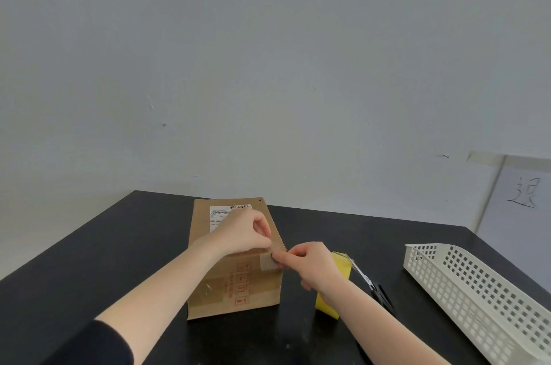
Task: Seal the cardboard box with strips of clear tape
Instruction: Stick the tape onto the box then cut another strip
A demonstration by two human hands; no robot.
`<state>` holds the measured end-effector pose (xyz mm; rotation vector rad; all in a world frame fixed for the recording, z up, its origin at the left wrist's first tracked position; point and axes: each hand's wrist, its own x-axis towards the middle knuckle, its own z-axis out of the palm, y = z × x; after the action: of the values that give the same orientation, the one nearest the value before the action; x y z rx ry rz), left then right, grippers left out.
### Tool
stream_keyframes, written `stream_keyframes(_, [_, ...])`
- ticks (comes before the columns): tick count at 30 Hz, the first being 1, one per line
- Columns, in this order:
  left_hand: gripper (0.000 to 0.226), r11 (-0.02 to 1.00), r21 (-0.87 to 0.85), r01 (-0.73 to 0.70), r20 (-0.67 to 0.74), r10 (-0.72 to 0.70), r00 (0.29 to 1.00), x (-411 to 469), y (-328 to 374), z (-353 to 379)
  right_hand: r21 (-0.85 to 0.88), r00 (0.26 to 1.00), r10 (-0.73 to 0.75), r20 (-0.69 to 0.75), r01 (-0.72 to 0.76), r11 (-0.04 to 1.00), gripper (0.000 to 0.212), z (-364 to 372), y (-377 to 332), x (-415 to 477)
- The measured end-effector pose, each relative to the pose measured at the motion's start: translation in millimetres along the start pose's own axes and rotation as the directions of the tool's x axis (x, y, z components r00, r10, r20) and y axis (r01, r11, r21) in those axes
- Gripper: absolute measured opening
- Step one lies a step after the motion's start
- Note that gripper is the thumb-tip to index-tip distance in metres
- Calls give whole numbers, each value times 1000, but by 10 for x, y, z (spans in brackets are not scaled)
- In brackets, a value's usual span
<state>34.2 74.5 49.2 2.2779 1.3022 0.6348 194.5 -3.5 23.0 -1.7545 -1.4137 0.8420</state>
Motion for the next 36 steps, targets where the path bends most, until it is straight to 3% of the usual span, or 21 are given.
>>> stream_keyframes(4, [30,993,75,95,9,-96,995,21,-102,-65,-56,997,17,-81,-21,998,38,-80,-39,36])
stream_keyframes(9, [36,970,110,218,25,-222,975,31,-112,-11,7,995,47,-86,-46,999,36,-37,-100,128])
stream_keyframes(12, [29,967,135,215,9,-218,976,31,-117,34,10,995,94,-41,-93,996,36,43,-129,185])
stream_keyframes(17, [23,962,179,208,10,-213,977,26,-108,45,300,976,193,101,-214,930,33,107,-130,216])
stream_keyframes(24, [29,947,231,226,0,-232,973,19,-98,77,275,960,139,243,-206,939,49,-61,-87,174])
stream_keyframes(28, [49,953,217,213,67,-232,970,-17,-102,37,186,974,51,222,-94,978,43,-103,-56,169])
stream_keyframes(31, [52,955,226,191,70,-211,975,-43,-96,28,-59,991,-84,105,91,994,40,-105,-75,162])
stream_keyframes(34, [53,958,224,178,70,-198,978,-65,-93,27,-279,939,-344,3,331,901,37,-116,-34,198])
stream_keyframes(36, [54,958,232,171,74,-192,979,-72,-86,22,-374,875,-484,32,459,806,27,-101,15,235])
